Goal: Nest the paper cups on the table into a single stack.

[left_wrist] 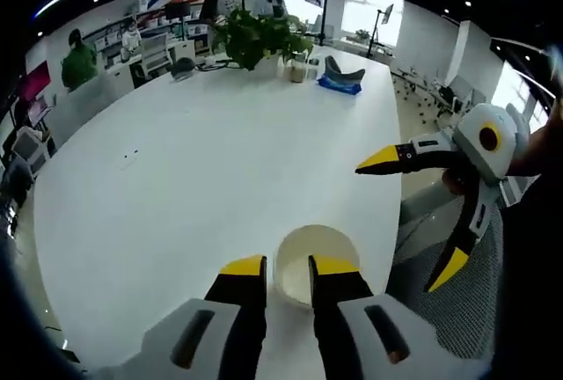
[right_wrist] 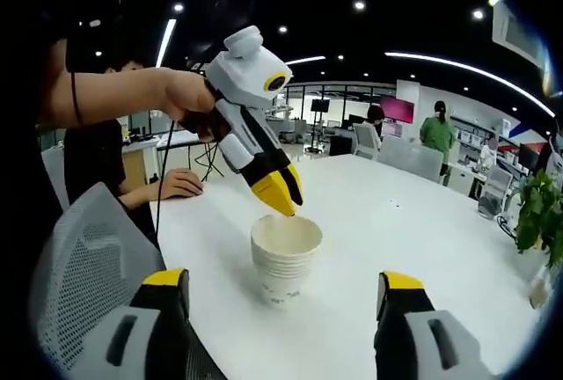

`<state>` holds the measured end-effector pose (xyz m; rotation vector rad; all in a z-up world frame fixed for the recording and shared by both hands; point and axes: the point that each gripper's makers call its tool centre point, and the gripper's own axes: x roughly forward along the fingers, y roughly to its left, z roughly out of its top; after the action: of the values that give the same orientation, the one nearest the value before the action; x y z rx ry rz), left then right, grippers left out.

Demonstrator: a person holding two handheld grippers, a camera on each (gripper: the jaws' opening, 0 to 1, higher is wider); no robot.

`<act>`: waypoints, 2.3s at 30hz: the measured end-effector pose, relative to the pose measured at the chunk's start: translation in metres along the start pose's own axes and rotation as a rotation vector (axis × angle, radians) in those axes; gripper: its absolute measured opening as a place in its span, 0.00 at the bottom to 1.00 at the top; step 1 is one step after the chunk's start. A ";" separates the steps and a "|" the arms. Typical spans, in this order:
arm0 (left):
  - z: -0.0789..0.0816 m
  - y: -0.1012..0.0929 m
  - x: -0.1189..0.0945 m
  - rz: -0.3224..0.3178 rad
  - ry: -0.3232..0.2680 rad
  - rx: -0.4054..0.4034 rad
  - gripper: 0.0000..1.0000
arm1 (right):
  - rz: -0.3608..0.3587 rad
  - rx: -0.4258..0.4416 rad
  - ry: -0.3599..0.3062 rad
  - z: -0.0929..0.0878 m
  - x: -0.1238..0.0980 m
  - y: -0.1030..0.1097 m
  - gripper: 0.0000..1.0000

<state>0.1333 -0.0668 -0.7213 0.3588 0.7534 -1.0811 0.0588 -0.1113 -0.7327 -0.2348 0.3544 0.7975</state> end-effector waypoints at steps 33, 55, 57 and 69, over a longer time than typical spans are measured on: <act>-0.010 0.001 -0.037 0.022 -0.181 0.136 0.37 | 0.095 -0.100 -0.014 0.023 0.018 -0.002 0.80; -0.024 -0.014 -0.015 -0.030 -0.157 0.196 0.29 | 0.162 -0.116 0.002 0.017 0.042 -0.014 0.52; -0.022 -0.015 -0.015 -0.039 -0.163 0.200 0.27 | 0.165 -0.111 0.006 0.016 0.044 -0.015 0.50; -0.021 -0.018 -0.004 -0.070 -0.155 0.196 0.24 | 0.195 -0.077 0.002 0.012 0.050 -0.014 0.37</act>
<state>0.1086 -0.0593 -0.7311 0.4120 0.5269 -1.2381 0.1042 -0.0837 -0.7401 -0.2763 0.3524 1.0040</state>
